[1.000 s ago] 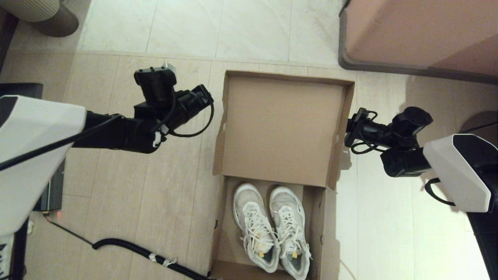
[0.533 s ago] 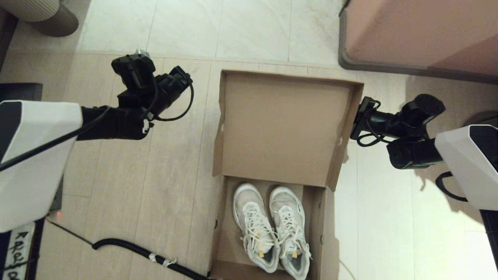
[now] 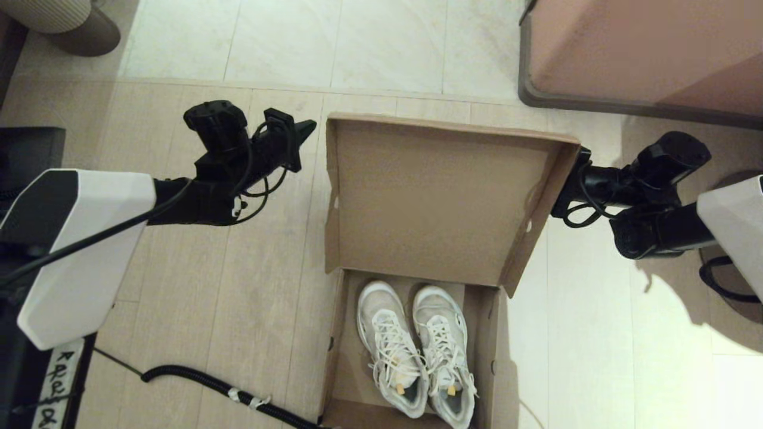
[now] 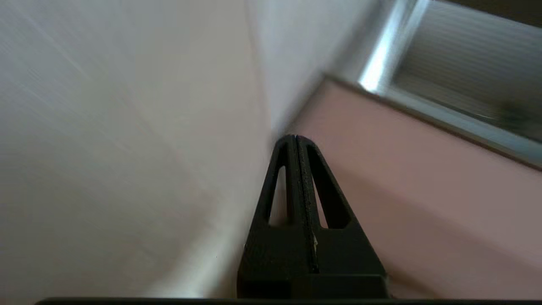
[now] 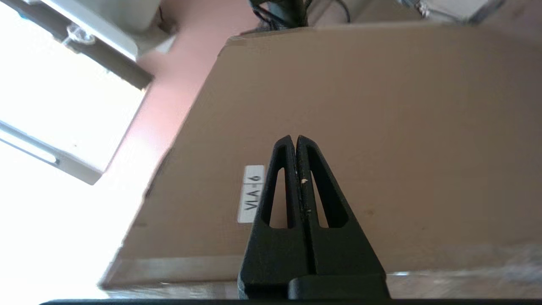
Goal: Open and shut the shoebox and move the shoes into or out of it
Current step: Close the shoe box
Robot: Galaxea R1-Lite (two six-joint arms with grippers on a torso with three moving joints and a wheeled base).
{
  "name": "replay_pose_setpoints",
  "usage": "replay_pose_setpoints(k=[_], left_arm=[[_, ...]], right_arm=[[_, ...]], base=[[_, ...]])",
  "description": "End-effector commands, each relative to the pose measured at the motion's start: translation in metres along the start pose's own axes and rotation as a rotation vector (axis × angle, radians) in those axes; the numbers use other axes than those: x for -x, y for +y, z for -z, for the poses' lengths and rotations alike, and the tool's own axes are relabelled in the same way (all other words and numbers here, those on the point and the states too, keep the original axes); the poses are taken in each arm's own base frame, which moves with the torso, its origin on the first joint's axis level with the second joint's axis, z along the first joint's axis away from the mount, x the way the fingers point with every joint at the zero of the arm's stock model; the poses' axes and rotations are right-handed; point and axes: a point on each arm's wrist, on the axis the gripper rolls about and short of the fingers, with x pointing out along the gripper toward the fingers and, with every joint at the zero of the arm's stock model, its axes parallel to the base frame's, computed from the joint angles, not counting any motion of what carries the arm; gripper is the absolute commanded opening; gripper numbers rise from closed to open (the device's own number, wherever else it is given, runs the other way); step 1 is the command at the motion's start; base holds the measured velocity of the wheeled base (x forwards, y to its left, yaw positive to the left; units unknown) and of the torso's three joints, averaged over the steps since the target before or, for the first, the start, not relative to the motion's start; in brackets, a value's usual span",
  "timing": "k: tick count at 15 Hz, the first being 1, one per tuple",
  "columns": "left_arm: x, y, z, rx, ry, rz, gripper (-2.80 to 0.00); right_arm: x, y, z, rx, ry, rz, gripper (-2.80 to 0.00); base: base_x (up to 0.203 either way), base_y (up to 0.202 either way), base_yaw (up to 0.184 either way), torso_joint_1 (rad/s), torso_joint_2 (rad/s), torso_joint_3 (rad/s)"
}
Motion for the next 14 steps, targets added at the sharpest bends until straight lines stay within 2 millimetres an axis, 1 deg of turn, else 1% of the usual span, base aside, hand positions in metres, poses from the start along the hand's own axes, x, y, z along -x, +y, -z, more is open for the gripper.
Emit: replay_pose_setpoints(k=[1, 4, 5, 7, 9, 11, 12, 14], left_arm=[[-0.007, 0.012, 0.015, 0.091, 0.056, 0.001, -2.8], [-0.017, 0.025, 0.043, 0.113, 0.161, 0.041, -2.8], [-0.019, 0.027, 0.049, 0.112, 0.184, 0.057, -2.8], [-0.02, 0.027, 0.054, 0.104, 0.227, 0.086, -2.8], [-0.02, 0.027, 0.06, 0.088, 0.357, 0.131, -2.8], [-0.02, 0.025, 0.063, 0.073, 0.424, 0.165, -2.8], [-0.019, 0.022, 0.063, 0.061, 0.449, 0.188, -2.8], [-0.02, 0.014, 0.072, 0.055, 0.475, 0.215, -2.8]], right_arm=[[0.0, 0.007, 0.016, -0.01, 0.013, 0.007, -2.8], [0.003, 0.007, 0.033, -0.023, 0.033, 0.024, -2.8], [0.003, 0.009, 0.039, -0.029, 0.036, 0.028, -2.8], [0.005, 0.008, 0.048, -0.031, 0.048, 0.036, -2.8], [0.004, 0.0, 0.06, -0.062, 0.061, 0.046, -2.8], [0.004, -0.007, 0.071, -0.105, 0.068, 0.054, -2.8], [0.004, -0.007, 0.079, -0.119, 0.071, 0.057, -2.8], [0.006, -0.007, 0.093, -0.139, 0.073, 0.062, -2.8]], base=[[0.0, 0.0, 0.0, 0.0, 0.0, 0.0], [0.0, 0.0, 0.0, 0.0, 0.0, 0.0], [0.0, 0.0, 0.0, 0.0, 0.0, 0.0], [0.0, 0.0, 0.0, 0.0, 0.0, 0.0], [0.0, 0.0, 0.0, 0.0, 0.0, 0.0], [0.0, 0.0, 0.0, 0.0, 0.0, 0.0], [0.0, 0.0, 0.0, 0.0, 0.0, 0.0], [0.0, 0.0, 0.0, 0.0, 0.0, 0.0]])
